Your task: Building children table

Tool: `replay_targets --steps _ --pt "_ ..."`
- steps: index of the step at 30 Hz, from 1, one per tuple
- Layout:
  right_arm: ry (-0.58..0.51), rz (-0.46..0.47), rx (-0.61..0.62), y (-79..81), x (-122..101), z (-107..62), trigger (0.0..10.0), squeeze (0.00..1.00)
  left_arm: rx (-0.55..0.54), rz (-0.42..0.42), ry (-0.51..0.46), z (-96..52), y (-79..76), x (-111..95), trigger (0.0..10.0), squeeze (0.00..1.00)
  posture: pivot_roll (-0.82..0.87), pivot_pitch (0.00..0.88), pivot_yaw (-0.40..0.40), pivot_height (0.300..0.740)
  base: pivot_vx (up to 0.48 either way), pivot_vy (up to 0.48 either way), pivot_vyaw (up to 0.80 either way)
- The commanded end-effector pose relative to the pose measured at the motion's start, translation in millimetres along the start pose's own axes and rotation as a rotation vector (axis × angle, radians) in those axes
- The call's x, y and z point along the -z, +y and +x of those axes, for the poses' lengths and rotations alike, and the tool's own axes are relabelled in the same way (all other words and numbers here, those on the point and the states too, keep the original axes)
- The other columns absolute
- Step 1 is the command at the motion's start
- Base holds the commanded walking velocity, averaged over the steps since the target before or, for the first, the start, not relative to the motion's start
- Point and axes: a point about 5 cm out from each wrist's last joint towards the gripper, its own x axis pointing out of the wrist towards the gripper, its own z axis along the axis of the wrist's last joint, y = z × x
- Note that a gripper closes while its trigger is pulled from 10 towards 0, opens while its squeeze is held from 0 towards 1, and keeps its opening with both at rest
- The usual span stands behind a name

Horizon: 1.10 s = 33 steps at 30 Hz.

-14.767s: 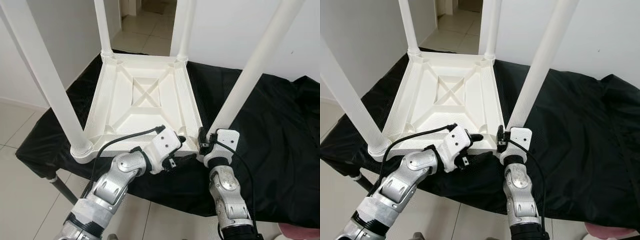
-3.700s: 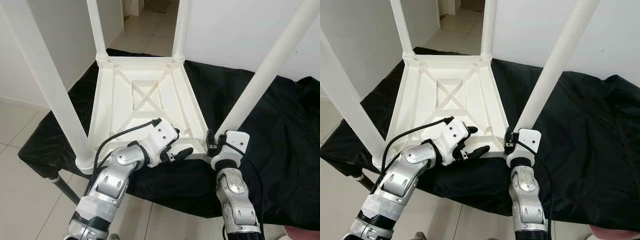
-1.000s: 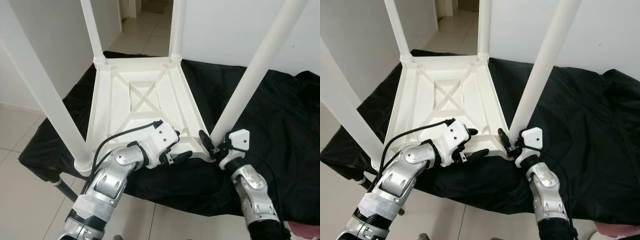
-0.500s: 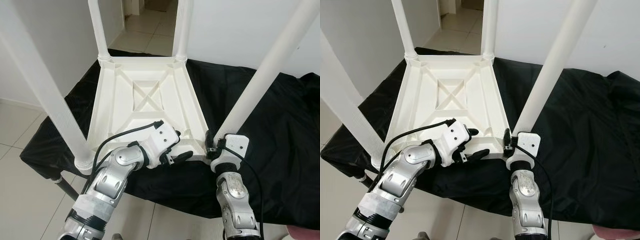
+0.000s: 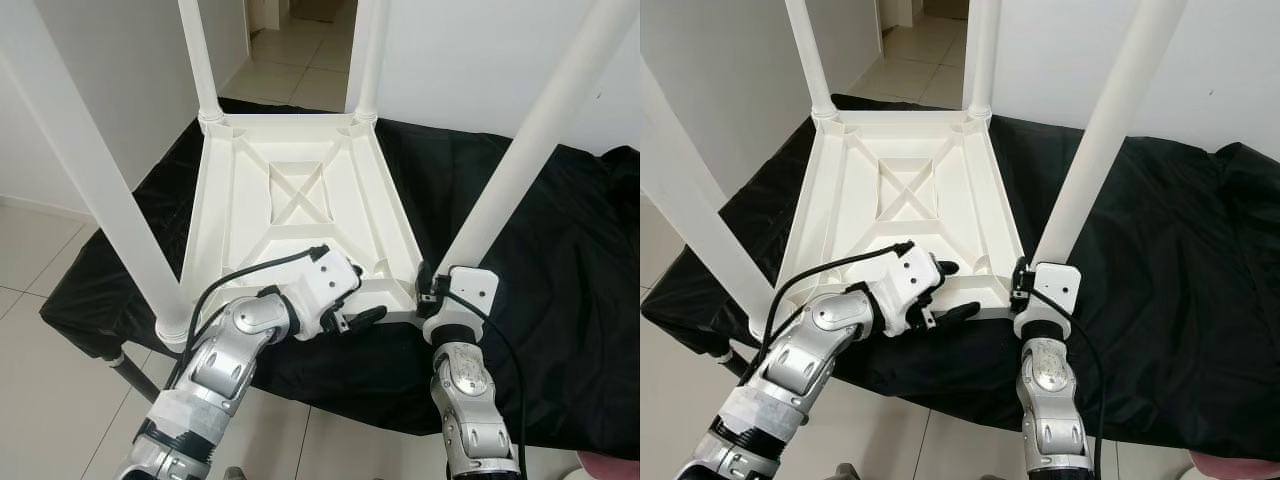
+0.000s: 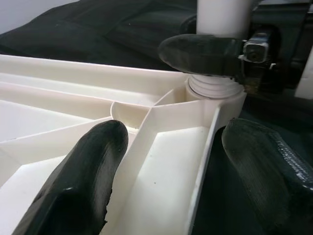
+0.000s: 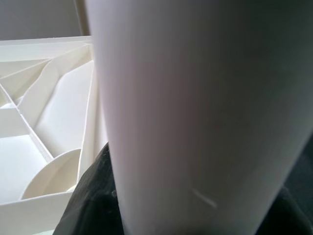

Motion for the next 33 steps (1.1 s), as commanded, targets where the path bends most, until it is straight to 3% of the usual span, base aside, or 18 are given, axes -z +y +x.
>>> replay_targets --steps 1,2,3,9,10,11,12,14,18,21,33 --pt "-0.012 0.063 -0.046 4.1 -1 -4.8 10.0 0.27 -0.063 0.013 0.002 -0.1 6.6 1 10.0 0.00 -0.09 0.000 -0.044 0.740 0.000 0.000 0.00" --pt "-0.012 0.063 -0.046 4.1 -1 -4.8 10.0 0.27 -0.063 0.013 0.002 -0.1 6.6 1 10.0 0.00 -0.09 0.000 -0.044 0.740 0.000 0.000 0.00" --pt "-0.030 0.057 -0.085 4.4 -3 -5.8 10.0 1.00 -0.068 0.017 0.000 1.0 9.4 -1 10.0 0.00 -0.09 0.000 -0.042 0.740 0.000 0.000 0.00" --pt "-0.081 0.113 -0.270 4.5 -8 -8.7 10.0 1.00 -0.066 0.025 -0.009 5.7 12.0 -4 10.0 0.00 -0.09 0.000 -0.024 0.740 0.000 0.000 0.00" --pt "-0.085 0.119 -0.302 0.7 -8 -8.6 10.0 0.57 -0.061 0.028 -0.007 6.4 11.2 -3 10.0 0.00 -0.10 0.000 -0.019 0.740 0.000 0.000 0.00" --pt "-0.087 0.122 -0.319 -2.1 -8 -8.5 10.0 0.57 -0.059 0.030 -0.005 6.7 10.7 -3 10.0 0.00 -0.10 0.000 -0.019 0.740 0.000 0.000 0.00" --pt "-0.095 0.105 -0.359 -4.2 -11 -8.7 10.0 0.00 -0.048 0.033 -0.007 6.5 9.5 -3 10.0 0.00 -0.10 0.000 -0.019 0.740 0.000 0.000 0.00" --pt "-0.084 0.045 -0.448 -16.6 -11 -6.2 10.0 0.00 -0.007 0.058 0.004 4.9 5.5 -2 10.0 0.00 -0.10 0.000 -0.021 0.740 0.000 0.000 0.00" --pt "-0.073 0.020 -0.474 -22.2 -9 -4.4 10.0 0.00 0.004 0.048 0.009 3.2 4.8 0 10.0 0.00 -0.10 0.000 -0.022 0.740 0.000 0.000 0.00" --pt "-0.050 0.004 -0.590 -29.3 -9 1.3 10.0 0.00 0.065 0.033 0.007 -8.3 -0.6 2 10.0 0.00 -0.09 0.000 -0.027 0.740 0.000 0.000 0.00" --pt "-0.012 -0.090 -0.768 -40.3 -6 20.8 10.0 0.00 0.218 0.004 0.011 -27.9 -12.5 4 10.0 0.00 -0.08 0.000 -0.025 0.740 0.000 0.000 0.00"
